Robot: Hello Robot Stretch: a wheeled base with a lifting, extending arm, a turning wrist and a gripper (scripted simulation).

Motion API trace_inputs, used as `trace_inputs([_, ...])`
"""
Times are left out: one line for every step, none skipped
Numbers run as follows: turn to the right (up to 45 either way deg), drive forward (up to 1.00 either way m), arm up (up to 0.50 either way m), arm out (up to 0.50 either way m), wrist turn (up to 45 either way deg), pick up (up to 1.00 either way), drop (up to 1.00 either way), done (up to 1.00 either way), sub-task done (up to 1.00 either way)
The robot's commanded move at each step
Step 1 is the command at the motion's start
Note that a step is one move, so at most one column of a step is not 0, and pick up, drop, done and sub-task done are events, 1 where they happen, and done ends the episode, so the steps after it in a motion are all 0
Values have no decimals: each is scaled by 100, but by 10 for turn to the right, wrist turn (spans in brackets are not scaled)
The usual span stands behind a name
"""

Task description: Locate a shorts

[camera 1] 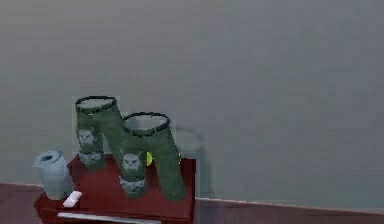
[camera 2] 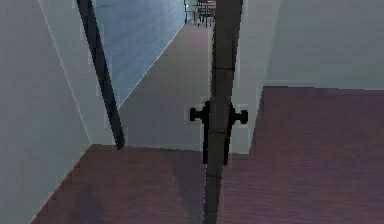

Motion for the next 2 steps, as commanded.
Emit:
trace_inputs([-120, 0, 0, 0, 0, 0, 0, 0, 0])
trace_inputs([0, 0, 0, 0, 0, 0, 0, 100, 0])
